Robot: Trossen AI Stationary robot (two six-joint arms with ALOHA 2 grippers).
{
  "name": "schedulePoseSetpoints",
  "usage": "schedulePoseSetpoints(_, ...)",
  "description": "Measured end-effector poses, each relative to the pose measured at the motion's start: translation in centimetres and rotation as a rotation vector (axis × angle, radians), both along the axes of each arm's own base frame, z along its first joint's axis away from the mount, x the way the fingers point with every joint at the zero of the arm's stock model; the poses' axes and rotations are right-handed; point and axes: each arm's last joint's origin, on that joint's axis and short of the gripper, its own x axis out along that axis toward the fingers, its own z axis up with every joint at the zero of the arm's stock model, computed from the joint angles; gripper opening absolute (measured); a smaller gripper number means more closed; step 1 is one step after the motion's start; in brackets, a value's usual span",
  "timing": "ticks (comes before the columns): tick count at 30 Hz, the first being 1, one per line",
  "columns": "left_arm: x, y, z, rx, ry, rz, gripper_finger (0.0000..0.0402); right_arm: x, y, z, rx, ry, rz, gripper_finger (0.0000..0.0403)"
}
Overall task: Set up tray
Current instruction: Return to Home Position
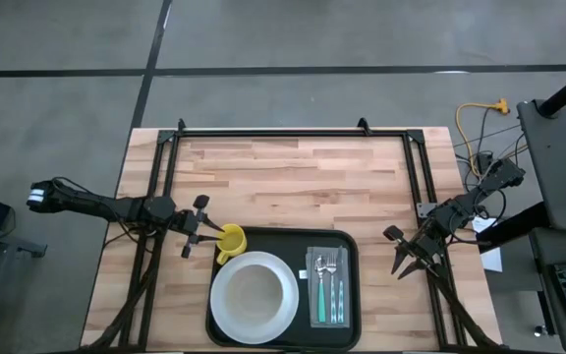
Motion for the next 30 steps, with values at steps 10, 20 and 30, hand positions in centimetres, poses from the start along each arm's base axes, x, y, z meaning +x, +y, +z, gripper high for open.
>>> schedulePoseSetpoints(10,0.00,0.00,0.00,0.000,0.000,0.000,0.0094,0.00,0.00,0.00,0.000,0.000,0.000,0.0072)
schedulePoseSetpoints(20,0.00,0.00,0.00,0.000,0.000,0.000,0.0094,0.00,0.00,0.00,0.000,0.000,0.000,0.0075)
schedulePoseSetpoints(30,-0.01,0.00,-0.03,0.000,0.001,0.000,0.0094,0.00,0.00,0.00,0.000,0.000,0.000,0.0087)
